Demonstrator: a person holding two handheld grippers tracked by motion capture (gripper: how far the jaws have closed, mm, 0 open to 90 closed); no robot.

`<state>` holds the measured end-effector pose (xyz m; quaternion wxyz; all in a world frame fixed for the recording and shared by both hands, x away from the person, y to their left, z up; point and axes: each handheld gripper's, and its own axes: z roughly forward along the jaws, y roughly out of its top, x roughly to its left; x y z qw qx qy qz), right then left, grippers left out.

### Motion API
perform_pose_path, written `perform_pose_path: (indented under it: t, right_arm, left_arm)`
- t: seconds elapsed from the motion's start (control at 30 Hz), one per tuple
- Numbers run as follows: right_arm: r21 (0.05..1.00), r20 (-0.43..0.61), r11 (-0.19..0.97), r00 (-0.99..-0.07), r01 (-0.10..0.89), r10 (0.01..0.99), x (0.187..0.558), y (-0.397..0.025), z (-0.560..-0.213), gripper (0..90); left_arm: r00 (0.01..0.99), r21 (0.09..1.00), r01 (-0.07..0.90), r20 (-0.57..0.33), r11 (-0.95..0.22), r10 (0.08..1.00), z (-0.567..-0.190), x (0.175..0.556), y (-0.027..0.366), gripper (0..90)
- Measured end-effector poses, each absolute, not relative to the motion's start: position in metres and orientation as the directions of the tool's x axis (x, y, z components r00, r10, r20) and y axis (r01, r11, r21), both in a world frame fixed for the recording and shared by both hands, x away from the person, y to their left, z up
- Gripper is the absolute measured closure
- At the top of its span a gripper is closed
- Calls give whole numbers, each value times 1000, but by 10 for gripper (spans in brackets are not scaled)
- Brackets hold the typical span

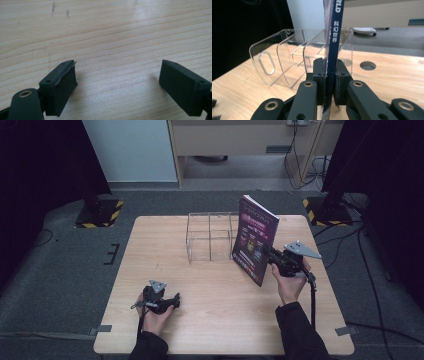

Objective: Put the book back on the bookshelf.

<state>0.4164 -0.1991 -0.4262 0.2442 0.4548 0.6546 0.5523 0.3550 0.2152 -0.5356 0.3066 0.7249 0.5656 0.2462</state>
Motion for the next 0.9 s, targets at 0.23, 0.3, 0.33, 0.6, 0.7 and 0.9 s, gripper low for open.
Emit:
perform_pose_path:
  t: [0.23, 0.3, 0.33, 0.6, 0.7, 0.9]
  right_arm:
    - [933, 175, 14, -487, 359, 856, 403, -204, -431, 826]
    - [930, 174, 22, -493, 367, 852, 400, -204, -433, 826]
    - [929, 174, 24, -494, 370, 852, 398, -204, -433, 826]
    - [923, 171, 42, -507, 382, 845, 387, -207, -442, 826]
    - [920, 174, 45, -508, 389, 844, 383, -207, -445, 824]
    - [930, 188, 11, -502, 367, 844, 378, -209, -437, 787]
  left_arm:
    - [238, 723, 669, 9, -171, 971, -536, 355, 215, 132]
    - [238, 723, 669, 9, -171, 971, -536, 355, 215, 132]
    - [238, 723, 669, 9, -171, 971, -536, 355, 215, 132]
    - [239, 723, 670, 10, -172, 971, -536, 355, 215, 132]
    - [240, 722, 670, 10, -172, 971, -536, 355, 215, 132]
    - [240, 722, 670, 10, -173, 971, -536, 355, 215, 132]
